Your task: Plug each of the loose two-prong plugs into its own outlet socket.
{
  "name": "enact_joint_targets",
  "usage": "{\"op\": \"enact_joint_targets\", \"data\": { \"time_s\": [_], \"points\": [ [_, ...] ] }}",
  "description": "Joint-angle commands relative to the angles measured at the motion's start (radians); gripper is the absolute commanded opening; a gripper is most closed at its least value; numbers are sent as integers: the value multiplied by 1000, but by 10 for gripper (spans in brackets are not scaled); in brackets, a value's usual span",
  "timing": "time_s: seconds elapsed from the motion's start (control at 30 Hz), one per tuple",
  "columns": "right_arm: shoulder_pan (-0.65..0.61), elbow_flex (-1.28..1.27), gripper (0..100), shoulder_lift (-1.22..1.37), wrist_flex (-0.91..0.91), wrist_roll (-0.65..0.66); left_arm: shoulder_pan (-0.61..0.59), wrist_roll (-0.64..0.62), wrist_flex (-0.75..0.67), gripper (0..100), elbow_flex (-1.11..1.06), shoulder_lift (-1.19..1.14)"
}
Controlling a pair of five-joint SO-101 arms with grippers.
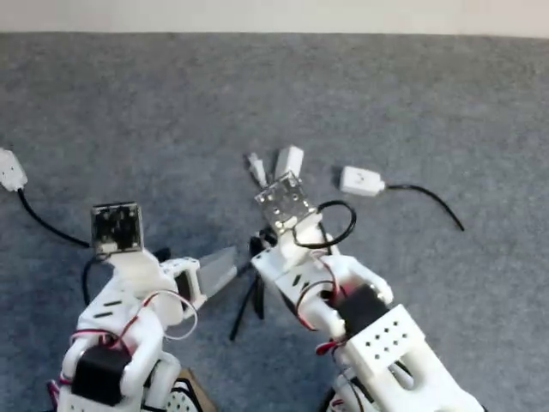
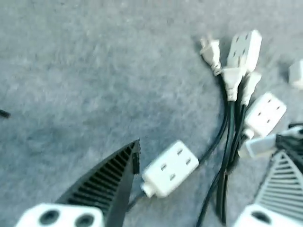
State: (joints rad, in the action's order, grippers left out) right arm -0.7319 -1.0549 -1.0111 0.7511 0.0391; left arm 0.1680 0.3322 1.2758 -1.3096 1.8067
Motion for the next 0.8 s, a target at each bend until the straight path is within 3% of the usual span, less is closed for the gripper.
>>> {"op": "enact_joint_targets", "data": {
  "time_s": [0.0, 0.27, 0.47, 0.77],
  "points": [
    [-61, 163, 5, -19, 77, -38, 19, -8, -100, 412, -61, 10],
    [-82, 251, 5, -18, 153, -40, 25, 15, -141, 409, -125, 5],
    [-22, 266, 5, -4, 154, -23, 25, 17, -133, 408, -117, 13],
    [30, 446, 5, 340, 179, -44, 101, 20, -101, 407, -119, 13]
  ]
}}
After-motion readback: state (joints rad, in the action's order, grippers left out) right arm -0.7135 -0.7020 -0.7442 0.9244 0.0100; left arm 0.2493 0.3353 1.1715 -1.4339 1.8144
